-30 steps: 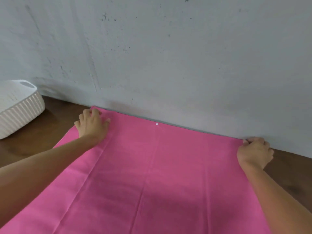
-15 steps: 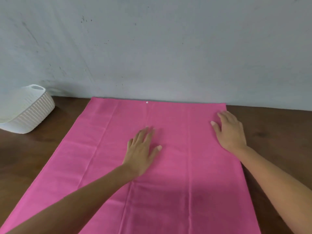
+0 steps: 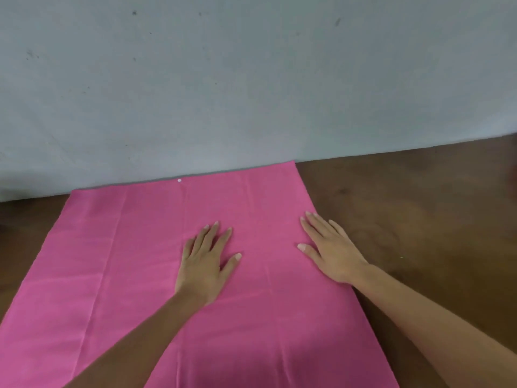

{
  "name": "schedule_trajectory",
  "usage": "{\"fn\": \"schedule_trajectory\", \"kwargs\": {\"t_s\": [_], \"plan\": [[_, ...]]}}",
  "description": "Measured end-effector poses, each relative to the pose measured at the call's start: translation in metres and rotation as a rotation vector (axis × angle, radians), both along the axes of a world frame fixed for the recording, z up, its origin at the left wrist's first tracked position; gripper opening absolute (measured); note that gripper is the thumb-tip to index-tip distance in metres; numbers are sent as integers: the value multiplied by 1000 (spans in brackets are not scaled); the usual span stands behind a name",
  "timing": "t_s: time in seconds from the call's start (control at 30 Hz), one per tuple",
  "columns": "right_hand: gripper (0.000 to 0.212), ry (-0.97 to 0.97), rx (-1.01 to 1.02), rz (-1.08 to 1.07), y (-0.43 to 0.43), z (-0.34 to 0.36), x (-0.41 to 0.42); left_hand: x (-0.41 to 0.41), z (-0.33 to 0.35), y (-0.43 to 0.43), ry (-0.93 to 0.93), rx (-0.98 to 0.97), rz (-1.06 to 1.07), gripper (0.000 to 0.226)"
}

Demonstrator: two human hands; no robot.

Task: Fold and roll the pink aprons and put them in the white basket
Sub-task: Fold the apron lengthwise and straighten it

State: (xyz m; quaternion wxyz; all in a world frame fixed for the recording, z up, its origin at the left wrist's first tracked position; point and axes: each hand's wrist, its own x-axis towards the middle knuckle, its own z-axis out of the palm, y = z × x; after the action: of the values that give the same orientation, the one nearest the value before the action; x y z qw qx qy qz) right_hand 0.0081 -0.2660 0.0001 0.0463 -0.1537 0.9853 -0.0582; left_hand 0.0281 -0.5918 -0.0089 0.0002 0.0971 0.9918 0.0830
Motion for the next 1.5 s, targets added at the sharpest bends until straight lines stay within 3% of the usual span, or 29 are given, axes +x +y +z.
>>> {"fn": "schedule_trajectory", "kwargs": {"t_s": [0.53,0.9,1.3,1.5], "plan": [[71,-121,79,-331,-1,12,218,-4,-2,-2,24,53,-56,72],[74,-160,44,-599,-22,15,345,-3,-3,-3,-12,82,-86,70],[75,-28,-261,-806,-46,-8,373,-11,6,5,-103,144,-95,70],[74,0,-356,-848,-52,-12,370,-16,20,38,-115,137,-343,56]]}}
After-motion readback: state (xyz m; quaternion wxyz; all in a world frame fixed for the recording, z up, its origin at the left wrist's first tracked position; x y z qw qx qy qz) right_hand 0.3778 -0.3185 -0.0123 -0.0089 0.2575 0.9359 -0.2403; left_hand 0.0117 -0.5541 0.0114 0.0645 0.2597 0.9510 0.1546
